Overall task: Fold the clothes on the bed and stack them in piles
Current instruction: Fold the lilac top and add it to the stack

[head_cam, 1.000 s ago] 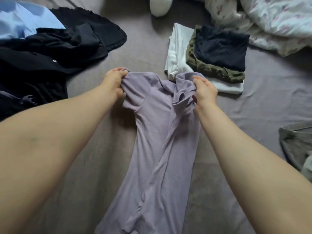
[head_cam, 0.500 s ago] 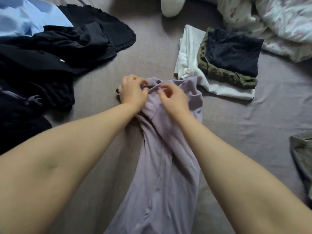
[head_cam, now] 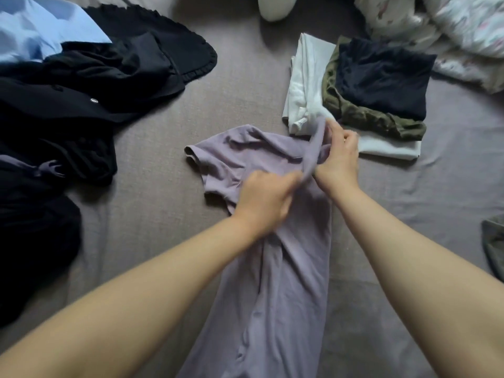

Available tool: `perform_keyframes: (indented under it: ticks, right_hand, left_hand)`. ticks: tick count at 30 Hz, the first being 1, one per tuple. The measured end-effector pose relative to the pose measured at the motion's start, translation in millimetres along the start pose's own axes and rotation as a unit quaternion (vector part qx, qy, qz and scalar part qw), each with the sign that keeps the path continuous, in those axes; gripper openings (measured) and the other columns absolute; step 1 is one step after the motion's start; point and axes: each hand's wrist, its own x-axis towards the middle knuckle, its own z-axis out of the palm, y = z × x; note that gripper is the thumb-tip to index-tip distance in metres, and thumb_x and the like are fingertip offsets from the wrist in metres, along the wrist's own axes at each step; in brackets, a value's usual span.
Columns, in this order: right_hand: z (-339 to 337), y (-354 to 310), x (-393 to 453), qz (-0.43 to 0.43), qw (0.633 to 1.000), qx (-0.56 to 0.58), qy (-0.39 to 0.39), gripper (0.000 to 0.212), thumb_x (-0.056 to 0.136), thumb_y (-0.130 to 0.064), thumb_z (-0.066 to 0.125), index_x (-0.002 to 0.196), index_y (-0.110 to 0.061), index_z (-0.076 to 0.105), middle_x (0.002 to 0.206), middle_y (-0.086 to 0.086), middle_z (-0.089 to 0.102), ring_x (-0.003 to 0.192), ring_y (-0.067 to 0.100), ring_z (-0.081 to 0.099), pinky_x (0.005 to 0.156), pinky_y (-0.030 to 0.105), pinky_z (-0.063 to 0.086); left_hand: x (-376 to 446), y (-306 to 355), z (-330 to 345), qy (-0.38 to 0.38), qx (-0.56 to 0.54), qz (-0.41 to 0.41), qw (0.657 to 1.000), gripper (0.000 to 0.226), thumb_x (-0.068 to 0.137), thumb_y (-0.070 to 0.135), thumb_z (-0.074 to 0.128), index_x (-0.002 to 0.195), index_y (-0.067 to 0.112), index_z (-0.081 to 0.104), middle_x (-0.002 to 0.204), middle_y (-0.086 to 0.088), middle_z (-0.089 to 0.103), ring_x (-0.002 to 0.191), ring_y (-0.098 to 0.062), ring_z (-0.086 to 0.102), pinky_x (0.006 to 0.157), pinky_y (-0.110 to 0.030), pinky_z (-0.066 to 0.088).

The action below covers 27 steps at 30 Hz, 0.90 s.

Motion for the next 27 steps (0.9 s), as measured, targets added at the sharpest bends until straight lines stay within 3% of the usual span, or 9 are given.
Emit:
perform_keyframes:
  ticks: [3, 5, 7, 12, 15, 18, 22, 25, 27]
  right_hand:
    - [-10.9, 0.0, -1.8, -0.198, 0.976, -0.084, -0.027, 0.073, 0.075, -0.019, 0.061, 0.144, -0.027, 0.04, 0.144, 0.01, 0.037, 0.13, 0.031, 0.039, 0.104, 0.045, 0.034]
    - [-14.2, 2.4, 3.9, -0.377, 0.909, -0.16, -0.082, 0.055, 0.067, -0.01, 0.066, 0.121, -0.022, 0.063, 0.142, 0.008, 0.048, 0.134, 0.034, 0.041, 0.101, 0.048, 0.037]
    - [-15.3, 2.6, 7.2, -0.443, 0.853, -0.215, -0.174, 0.033, 0.061, -0.007, 0.068, 0.093, -0.017, 0.07, 0.128, 0.006, 0.061, 0.129, 0.034, 0.049, 0.1, 0.047, 0.039]
    - [-30.3, -16.3, 17.1, -0.22, 0.909, -0.144, -0.322, 0.021, 0.068, -0.012, 0.067, 0.083, -0.019, 0.054, 0.099, -0.001, 0.059, 0.089, 0.025, 0.058, 0.074, 0.036, 0.046]
    - [-34.8, -30.3, 24.0, -0.167, 0.888, -0.206, -0.375, 0.034, 0.078, -0.011, 0.062, 0.108, -0.022, 0.05, 0.102, -0.005, 0.058, 0.093, 0.023, 0.057, 0.079, 0.036, 0.048]
    - [-21.4, -45.6, 31.7, -0.142, 0.922, -0.19, -0.306, 0.032, 0.087, -0.014, 0.047, 0.116, -0.022, 0.055, 0.102, -0.002, 0.067, 0.098, 0.023, 0.06, 0.086, 0.035, 0.048]
    - [9.5, -58.8, 35.5, -0.109, 0.937, -0.118, -0.309, 0.029, 0.089, -0.015, 0.047, 0.11, -0.02, 0.066, 0.107, 0.003, 0.069, 0.102, 0.024, 0.061, 0.092, 0.034, 0.047]
    - [26.9, -54.9, 33.4, -0.159, 0.938, -0.15, -0.269, 0.037, 0.087, -0.024, 0.055, 0.123, -0.023, 0.061, 0.124, 0.002, 0.062, 0.115, 0.026, 0.055, 0.096, 0.037, 0.045]
    - [32.7, -51.3, 34.5, -0.241, 0.907, -0.277, -0.204, 0.045, 0.089, -0.037, 0.055, 0.131, -0.022, 0.055, 0.145, 0.002, 0.045, 0.13, 0.029, 0.04, 0.1, 0.041, 0.036]
  left_hand:
    - [-25.9, 10.9, -0.2, -0.039, -0.036, 0.055, 0.997, 0.031, 0.079, 0.022, 0.042, 0.108, 0.024, 0.05, 0.064, -0.002, 0.064, 0.054, -0.026, 0.063, 0.04, -0.024, 0.041]
    - [-31.5, 4.2, 1.1, -0.06, -0.03, 0.05, 0.996, 0.031, 0.084, 0.024, 0.041, 0.114, 0.026, 0.044, 0.068, -0.003, 0.066, 0.053, -0.028, 0.063, 0.036, -0.029, 0.044]
    - [-27.8, -7.9, -2.1, -0.079, -0.045, 0.026, 0.996, 0.037, 0.084, 0.027, 0.038, 0.121, 0.029, 0.04, 0.076, -0.007, 0.069, 0.054, -0.033, 0.064, 0.037, -0.037, 0.048]
    - [-17.2, -38.4, -30.3, -0.134, 0.01, 0.037, 0.99, 0.06, 0.085, 0.026, 0.036, 0.143, 0.04, 0.031, 0.086, -0.009, 0.061, 0.054, -0.036, 0.06, 0.041, -0.031, 0.038]
    - [-24.4, -52.7, -50.8, -0.18, 0.076, 0.12, 0.973, 0.073, 0.083, 0.02, 0.028, 0.146, 0.052, 0.011, 0.088, -0.005, 0.054, 0.052, -0.027, 0.055, 0.04, -0.024, 0.022]
    - [-34.0, -64.4, -57.5, -0.203, 0.142, 0.196, 0.949, 0.067, 0.073, 0.018, 0.05, 0.137, 0.04, 0.048, 0.069, 0.001, 0.046, 0.038, -0.017, 0.037, 0.042, -0.023, 0.0]
    - [-44.0, -71.6, -47.0, -0.231, 0.141, 0.186, 0.945, 0.066, 0.048, 0.02, 0.082, 0.112, 0.029, 0.071, 0.076, 0.004, 0.064, 0.037, -0.02, 0.051, 0.039, -0.018, 0.014]
    - [-47.7, -74.1, -36.7, -0.203, 0.124, 0.152, 0.959, 0.054, 0.068, 0.025, 0.054, 0.121, 0.029, 0.066, 0.091, 0.001, 0.07, 0.041, -0.023, 0.056, 0.038, -0.017, 0.021]
    - [-47.7, -77.7, -33.4, -0.183, 0.108, 0.134, 0.968, 0.057, 0.074, 0.026, 0.037, 0.125, 0.028, 0.063, 0.097, -0.001, 0.071, 0.043, -0.026, 0.057, 0.038, -0.018, 0.024]
